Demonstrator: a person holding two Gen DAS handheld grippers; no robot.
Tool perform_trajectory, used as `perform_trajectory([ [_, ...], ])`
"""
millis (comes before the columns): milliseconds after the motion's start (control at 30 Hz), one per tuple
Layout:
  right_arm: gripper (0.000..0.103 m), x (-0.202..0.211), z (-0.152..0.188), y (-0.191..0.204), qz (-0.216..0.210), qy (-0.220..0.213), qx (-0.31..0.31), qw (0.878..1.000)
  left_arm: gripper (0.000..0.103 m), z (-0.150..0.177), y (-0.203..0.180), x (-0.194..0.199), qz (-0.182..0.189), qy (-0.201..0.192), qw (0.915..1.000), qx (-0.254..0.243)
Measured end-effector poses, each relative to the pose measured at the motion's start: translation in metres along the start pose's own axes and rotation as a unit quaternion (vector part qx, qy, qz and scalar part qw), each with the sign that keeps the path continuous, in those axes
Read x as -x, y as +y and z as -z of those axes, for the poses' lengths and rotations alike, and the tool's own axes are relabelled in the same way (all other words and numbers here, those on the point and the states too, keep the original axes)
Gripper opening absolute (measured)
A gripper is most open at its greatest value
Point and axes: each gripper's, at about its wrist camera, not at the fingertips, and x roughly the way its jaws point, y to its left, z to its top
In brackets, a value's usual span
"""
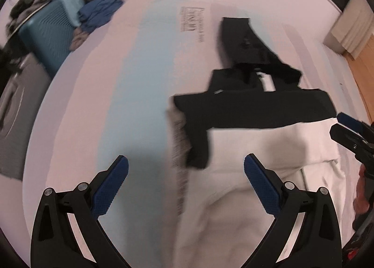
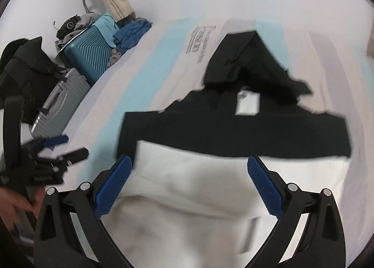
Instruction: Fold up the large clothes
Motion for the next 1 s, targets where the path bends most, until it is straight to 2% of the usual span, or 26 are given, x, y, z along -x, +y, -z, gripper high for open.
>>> perform_trajectory([
  [100, 0.095, 0.013, -0.017, -0.048, 0.0, 0.003, -0.002, 1.0, 0.097, -0.026, -0.035, -0.008, 0.021, 0.002, 0.9998, -0.008],
  [200, 0.095, 0.02, -0.035, -0.087, 0.0, -0.01, 0.007, 1.0, 0.097, -0.05, -0.066, -0.02, 0.017, -0.016, 0.9992, -0.031],
  [367, 0.095, -0.004, -0.061, -0.138, -0.001, 0.009, -0.011, 1.0, 0.097, -0.092, -0.098, -0.056, 0.017, -0.018, 0.9988, -0.041],
  [400, 0.095, -0.008, -0.069, -0.145, 0.01, 0.004, -0.008, 1.0, 0.097, -0.099, -0.102, -0.063, 0.013, -0.019, 0.9985, -0.049],
  [600, 0.095, -0.04, -0.116, -0.172, 0.034, -0.01, 0.007, 0.999, 0.097, -0.156, -0.111, -0.105, 0.004, -0.018, 0.999, -0.04],
  [733, 0.095, -0.071, -0.142, -0.182, 0.056, -0.009, 0.028, 0.998, 0.097, -0.193, -0.12, -0.134, 0.017, -0.02, 0.9979, -0.06],
  [933, 0.095, -0.135, -0.171, -0.204, 0.026, 0.011, 0.017, 0.999, 0.097, -0.226, -0.122, -0.181, 0.035, -0.017, 0.9959, -0.081],
  [1000, 0.089, -0.156, -0.176, -0.21, 0.024, 0.017, 0.032, 0.999, 0.097, -0.236, -0.122, -0.201, 0.044, -0.014, 0.9948, -0.091],
])
